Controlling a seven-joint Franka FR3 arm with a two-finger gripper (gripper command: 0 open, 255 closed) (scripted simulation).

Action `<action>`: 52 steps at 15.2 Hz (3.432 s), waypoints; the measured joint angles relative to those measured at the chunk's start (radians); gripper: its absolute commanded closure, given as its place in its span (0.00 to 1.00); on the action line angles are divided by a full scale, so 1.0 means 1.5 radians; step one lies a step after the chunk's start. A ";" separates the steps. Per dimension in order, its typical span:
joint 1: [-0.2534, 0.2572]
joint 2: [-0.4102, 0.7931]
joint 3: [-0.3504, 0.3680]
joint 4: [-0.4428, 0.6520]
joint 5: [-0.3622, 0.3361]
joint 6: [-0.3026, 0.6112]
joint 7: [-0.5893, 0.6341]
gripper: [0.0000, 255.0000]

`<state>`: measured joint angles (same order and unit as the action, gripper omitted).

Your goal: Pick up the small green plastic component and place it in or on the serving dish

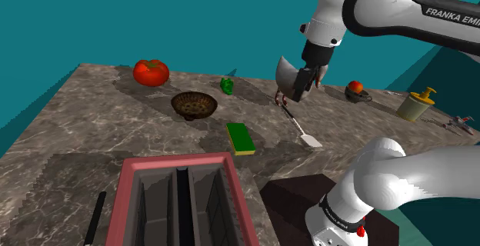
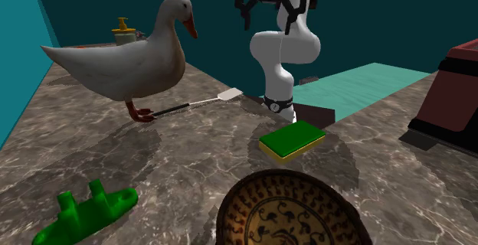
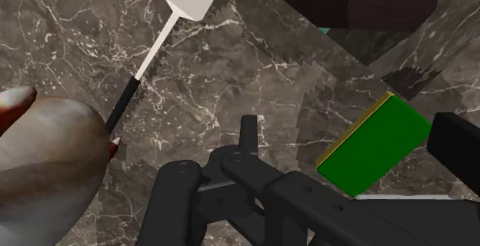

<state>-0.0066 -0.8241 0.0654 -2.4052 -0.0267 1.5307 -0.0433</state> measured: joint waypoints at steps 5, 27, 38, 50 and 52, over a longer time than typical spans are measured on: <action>-0.005 0.063 -0.023 0.016 -0.012 0.048 -0.030 0.00; -0.033 0.629 -0.131 0.404 0.024 0.221 -0.262 0.00; -0.064 0.880 -0.125 0.678 0.069 0.188 -0.328 0.00; -0.063 0.890 -0.124 0.645 0.071 0.232 -0.330 1.00; -0.063 0.890 -0.124 0.645 0.071 0.232 -0.330 1.00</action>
<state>-0.1008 0.5109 -0.1206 -1.4372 0.0803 1.8783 -0.5381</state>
